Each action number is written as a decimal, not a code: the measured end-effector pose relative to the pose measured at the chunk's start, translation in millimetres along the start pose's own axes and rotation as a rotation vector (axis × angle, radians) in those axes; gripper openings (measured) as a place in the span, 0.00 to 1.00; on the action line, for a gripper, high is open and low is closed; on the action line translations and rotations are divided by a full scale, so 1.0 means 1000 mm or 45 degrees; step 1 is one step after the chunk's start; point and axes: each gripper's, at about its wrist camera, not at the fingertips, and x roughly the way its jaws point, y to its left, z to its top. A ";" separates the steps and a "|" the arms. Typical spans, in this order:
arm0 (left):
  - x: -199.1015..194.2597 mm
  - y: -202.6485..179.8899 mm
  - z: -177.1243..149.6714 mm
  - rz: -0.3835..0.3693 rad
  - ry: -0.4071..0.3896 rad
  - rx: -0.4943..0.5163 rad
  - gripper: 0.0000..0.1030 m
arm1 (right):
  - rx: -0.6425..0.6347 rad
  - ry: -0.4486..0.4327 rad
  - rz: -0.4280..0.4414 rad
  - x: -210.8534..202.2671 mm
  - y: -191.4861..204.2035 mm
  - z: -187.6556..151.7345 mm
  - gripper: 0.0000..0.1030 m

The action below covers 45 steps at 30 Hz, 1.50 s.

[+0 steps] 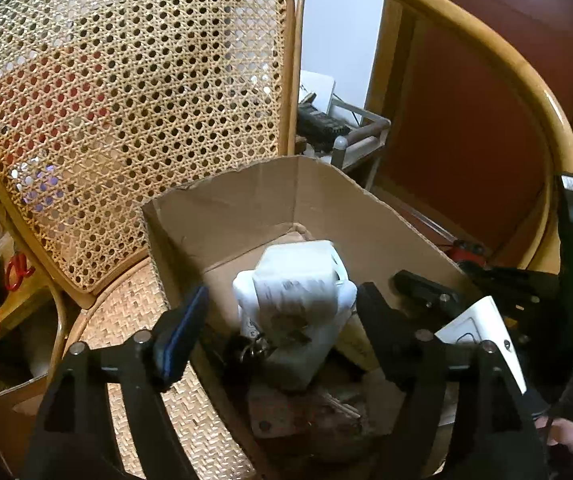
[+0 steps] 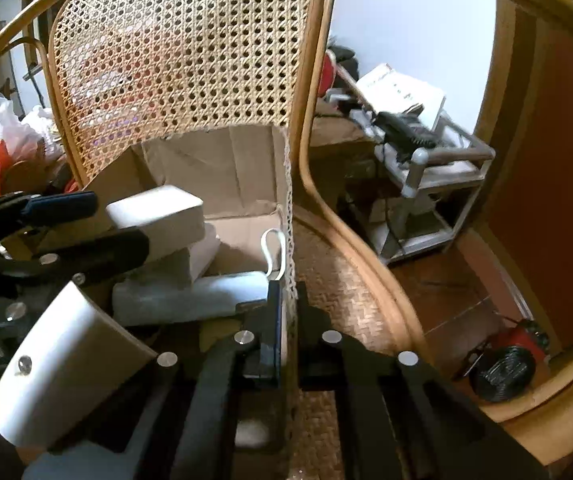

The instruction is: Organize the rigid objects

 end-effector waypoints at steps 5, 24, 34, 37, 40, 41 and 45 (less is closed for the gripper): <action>-0.026 0.003 -0.005 -0.060 -0.086 -0.051 1.00 | 0.079 -0.024 0.043 -0.001 -0.007 0.000 0.05; -0.123 0.029 -0.043 0.321 -0.365 -0.259 1.00 | -0.016 -0.383 -0.023 -0.064 0.019 0.002 1.00; -0.155 0.029 -0.095 0.443 -0.324 -0.387 1.00 | -0.082 -0.409 -0.001 -0.101 0.043 -0.031 1.00; -0.161 0.018 -0.108 0.480 -0.329 -0.363 1.00 | -0.064 -0.404 0.030 -0.114 0.047 -0.042 1.00; -0.166 0.005 -0.120 0.517 -0.330 -0.352 1.00 | -0.055 -0.403 0.035 -0.127 0.049 -0.054 1.00; -0.168 0.001 -0.125 0.531 -0.332 -0.351 1.00 | -0.052 -0.403 0.037 -0.132 0.049 -0.059 1.00; -0.177 -0.012 -0.138 0.597 -0.352 -0.340 1.00 | -0.049 -0.418 0.036 -0.148 0.052 -0.074 1.00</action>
